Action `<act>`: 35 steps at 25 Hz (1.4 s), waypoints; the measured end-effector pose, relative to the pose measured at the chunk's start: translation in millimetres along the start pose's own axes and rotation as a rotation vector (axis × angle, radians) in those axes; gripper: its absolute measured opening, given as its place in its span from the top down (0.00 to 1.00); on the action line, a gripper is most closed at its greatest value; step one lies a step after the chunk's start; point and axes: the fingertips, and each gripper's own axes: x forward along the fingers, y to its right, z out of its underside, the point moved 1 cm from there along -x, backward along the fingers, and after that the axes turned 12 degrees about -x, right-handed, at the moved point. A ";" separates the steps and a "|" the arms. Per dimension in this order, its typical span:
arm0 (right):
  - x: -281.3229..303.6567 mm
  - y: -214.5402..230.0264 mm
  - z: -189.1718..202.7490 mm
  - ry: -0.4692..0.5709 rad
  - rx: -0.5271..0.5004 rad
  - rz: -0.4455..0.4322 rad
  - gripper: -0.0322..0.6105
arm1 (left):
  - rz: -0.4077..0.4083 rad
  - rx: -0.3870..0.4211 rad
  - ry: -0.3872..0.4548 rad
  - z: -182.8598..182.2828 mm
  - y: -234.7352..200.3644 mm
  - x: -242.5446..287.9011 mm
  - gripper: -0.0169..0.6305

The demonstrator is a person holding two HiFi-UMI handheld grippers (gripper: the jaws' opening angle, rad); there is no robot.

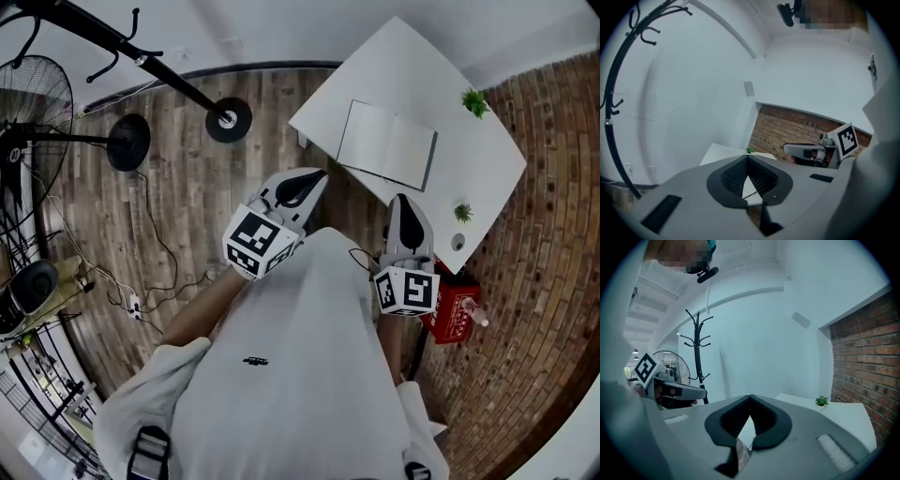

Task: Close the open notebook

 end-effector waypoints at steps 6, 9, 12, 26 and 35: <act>26.1 24.1 4.5 -0.012 -0.023 -0.050 0.93 | -0.048 -0.035 -0.010 -2.3 -6.7 25.2 0.96; 31.0 45.1 1.6 -0.007 -0.032 -0.067 0.93 | -0.075 -0.046 -0.023 1.6 -2.4 35.8 0.96; 37.6 59.3 1.3 0.000 -0.048 -0.095 0.93 | -0.095 -0.056 -0.010 0.2 2.0 46.9 0.96; 62.0 61.7 19.2 -0.043 -0.050 -0.241 0.88 | -0.190 -0.113 -0.046 27.2 -7.4 74.1 0.79; 74.6 59.8 26.6 -0.051 -0.089 -0.302 0.88 | -0.276 -0.229 -0.064 65.2 -27.0 83.6 0.79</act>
